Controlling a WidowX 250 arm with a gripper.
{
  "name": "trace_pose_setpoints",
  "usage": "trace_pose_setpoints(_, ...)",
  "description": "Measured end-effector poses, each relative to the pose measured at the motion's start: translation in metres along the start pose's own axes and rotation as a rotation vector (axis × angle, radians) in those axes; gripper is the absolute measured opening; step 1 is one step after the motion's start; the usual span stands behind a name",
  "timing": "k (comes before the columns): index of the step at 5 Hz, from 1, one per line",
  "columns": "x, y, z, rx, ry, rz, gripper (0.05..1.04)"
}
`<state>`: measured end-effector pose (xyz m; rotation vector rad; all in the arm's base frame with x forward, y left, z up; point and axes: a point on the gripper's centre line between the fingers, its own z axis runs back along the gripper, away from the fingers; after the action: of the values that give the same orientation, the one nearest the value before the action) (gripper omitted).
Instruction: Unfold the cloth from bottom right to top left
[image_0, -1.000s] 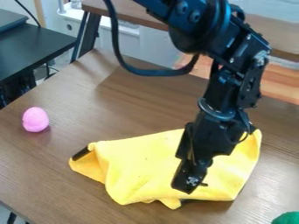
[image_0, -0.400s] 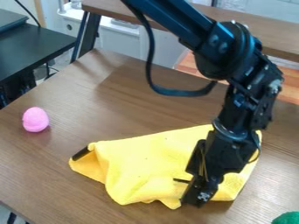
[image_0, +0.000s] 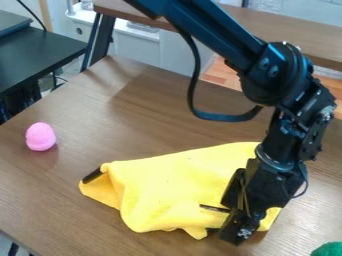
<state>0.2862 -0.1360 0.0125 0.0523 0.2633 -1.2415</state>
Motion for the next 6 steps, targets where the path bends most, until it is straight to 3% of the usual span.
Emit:
trace_pose_setpoints(2, 0.002, 0.0, -0.002, -0.006, 0.001, 0.0, 0.385)
trace_pose_setpoints(3, 0.002, -0.001, -0.004, -0.012, 0.001, -0.009, 0.148)
trace_pose_setpoints(4, -0.002, -0.001, -0.006, -0.029, -0.003, -0.006, 0.062)
trace_pose_setpoints(5, -0.007, 0.002, -0.006, -0.037, -0.008, 0.005, 0.049)
trace_pose_setpoints(6, -0.016, 0.009, 0.006, -0.027, -0.044, 0.027, 0.049)
